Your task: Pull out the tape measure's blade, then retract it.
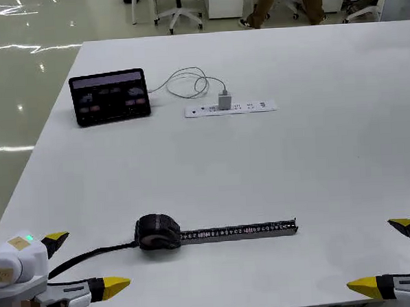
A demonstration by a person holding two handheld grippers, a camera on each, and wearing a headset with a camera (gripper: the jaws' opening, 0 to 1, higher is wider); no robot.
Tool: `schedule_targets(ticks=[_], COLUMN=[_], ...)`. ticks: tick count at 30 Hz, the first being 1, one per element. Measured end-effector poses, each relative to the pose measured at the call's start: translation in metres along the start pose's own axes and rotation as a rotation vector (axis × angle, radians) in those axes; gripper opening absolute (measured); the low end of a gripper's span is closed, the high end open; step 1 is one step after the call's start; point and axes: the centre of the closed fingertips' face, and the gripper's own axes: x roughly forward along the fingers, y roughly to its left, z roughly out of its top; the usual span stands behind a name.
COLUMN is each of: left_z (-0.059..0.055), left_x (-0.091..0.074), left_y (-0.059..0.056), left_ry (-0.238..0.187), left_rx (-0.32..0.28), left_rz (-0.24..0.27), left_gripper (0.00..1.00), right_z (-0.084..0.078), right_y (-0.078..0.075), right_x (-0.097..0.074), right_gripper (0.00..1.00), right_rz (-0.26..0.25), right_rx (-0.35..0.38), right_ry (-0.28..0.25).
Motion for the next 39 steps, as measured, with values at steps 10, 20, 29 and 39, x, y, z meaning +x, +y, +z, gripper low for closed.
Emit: schedule_targets(ticks=[10, 20, 29, 39], left_z=[-0.001, -0.001, -0.003, 0.011], left_x=[-0.003, -0.002, 0.004, 0.024], left_y=[0.0, -0.003, -0.01, -0.025], left_ry=[-0.006, -0.005, 0.026, 0.043], left_rx=[-0.004, -0.003, -0.011, -0.016], left_rz=[0.01, 0.01, 0.001, -0.017], left_gripper=[1.0, 1.0, 1.0, 1.0], right_z=[0.001, -0.002, -0.004, 0.001], right_y=[-0.001, -0.003, -0.004, -0.007], right_x=[-0.002, -0.004, -0.001, 0.005], right_gripper=[1.0, 1.0, 1.0, 1.0], right_rz=[-0.001, -0.002, 0.002, 0.021], right_rx=[-0.008, -0.005, -0.004, -0.025], right_ry=[-0.005, -0.004, 0.013, 0.033])
